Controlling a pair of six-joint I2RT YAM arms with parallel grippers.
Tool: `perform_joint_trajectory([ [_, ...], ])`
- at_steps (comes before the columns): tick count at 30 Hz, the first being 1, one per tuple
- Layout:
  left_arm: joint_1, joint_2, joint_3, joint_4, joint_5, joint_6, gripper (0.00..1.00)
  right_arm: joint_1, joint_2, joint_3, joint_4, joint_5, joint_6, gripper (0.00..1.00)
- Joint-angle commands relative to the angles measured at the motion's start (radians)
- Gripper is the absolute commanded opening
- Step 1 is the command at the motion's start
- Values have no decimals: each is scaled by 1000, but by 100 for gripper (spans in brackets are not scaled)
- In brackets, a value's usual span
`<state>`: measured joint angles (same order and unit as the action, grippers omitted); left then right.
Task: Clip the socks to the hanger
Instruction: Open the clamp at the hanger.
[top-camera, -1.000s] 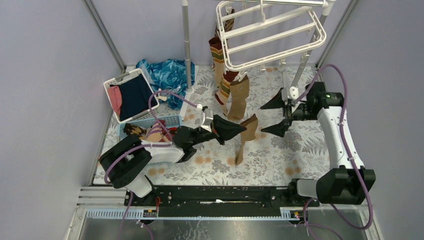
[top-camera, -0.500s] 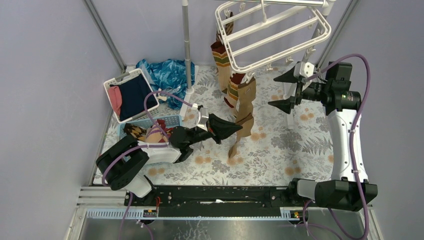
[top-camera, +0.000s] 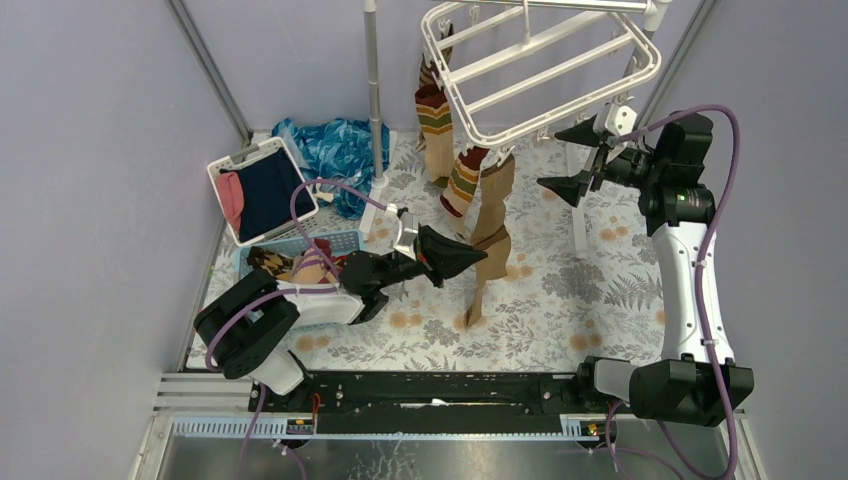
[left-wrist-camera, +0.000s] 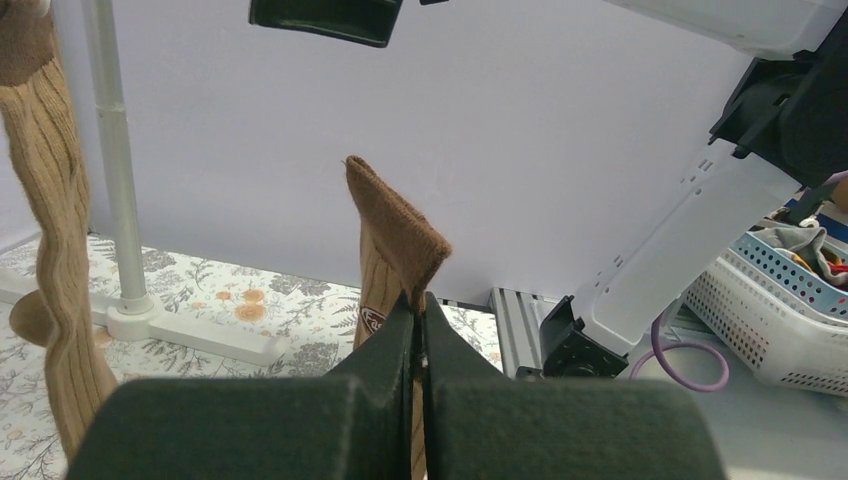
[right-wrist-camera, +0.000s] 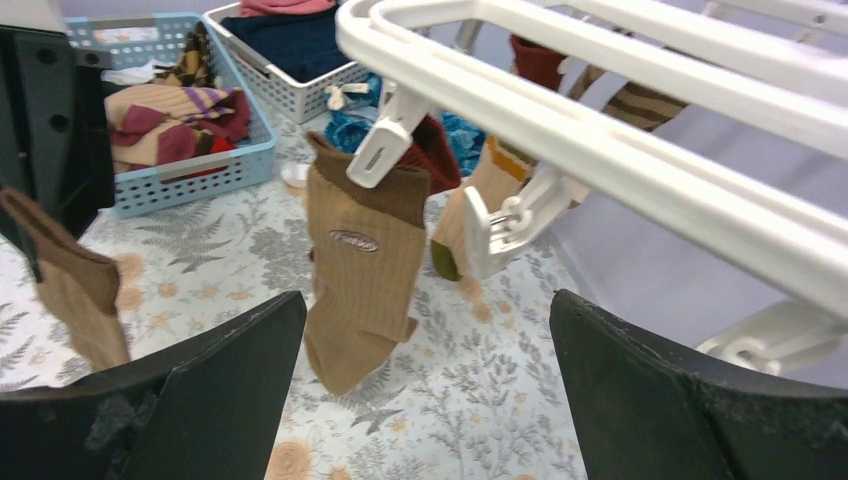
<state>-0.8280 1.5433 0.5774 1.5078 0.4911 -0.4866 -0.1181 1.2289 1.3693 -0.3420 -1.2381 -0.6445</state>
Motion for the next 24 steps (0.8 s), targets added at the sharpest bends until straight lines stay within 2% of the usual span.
perform_joint_trajectory([
  [1,9,8,24,58,10,-15,0,6,-17,-14,233,46,173,99],
  [4,10,12,27,54,12,-15,0,6,-14,-40,360,34,269,99],
  [9,9,24,42,54,18,-17,0,9,-2,-116,674,3,528,99],
  [15,9,26,45,57,26,-22,0,10,30,-230,1216,-25,933,99],
  [24,10,21,39,57,31,-23,0,22,26,-263,1304,-62,994,95],
])
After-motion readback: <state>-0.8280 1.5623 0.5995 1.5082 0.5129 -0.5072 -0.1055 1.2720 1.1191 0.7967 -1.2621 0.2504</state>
